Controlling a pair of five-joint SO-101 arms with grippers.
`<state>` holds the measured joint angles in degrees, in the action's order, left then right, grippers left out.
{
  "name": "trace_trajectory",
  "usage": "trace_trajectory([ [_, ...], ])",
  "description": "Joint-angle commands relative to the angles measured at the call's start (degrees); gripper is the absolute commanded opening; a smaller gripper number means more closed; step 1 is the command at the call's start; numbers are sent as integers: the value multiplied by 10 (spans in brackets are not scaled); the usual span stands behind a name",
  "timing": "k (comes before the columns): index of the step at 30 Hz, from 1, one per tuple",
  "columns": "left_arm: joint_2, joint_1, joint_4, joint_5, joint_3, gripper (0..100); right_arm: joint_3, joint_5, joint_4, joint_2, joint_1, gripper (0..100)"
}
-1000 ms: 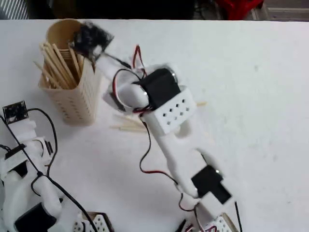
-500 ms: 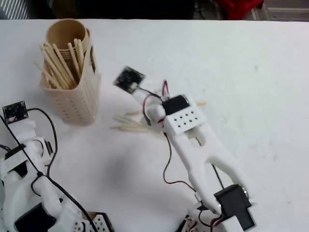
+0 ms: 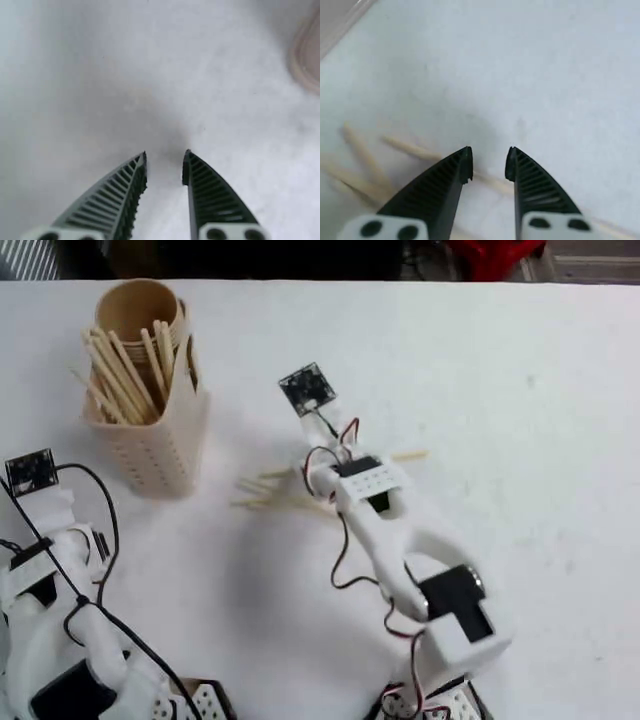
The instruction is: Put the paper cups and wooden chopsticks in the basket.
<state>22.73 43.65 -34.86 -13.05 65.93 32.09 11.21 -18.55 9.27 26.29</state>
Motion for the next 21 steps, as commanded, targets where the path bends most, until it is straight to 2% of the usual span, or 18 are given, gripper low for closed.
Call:
trace_trajectory([
  [1, 10, -7, 14, 4, -2, 135, -27, -5, 18, 19, -9, 117],
  [5, 10, -7, 14, 4, -2, 135, -34, -4, -5, 37, -8, 116],
  [11, 10, -7, 14, 4, -2, 135, -34, -4, -104, 36, -5, 115],
  [16, 10, -7, 14, 4, -2, 135, -40, -6, -221, -1, 1, 18],
  [21, 10, -7, 14, 4, -2, 135, -36, -3, -300, -58, 36, 20],
])
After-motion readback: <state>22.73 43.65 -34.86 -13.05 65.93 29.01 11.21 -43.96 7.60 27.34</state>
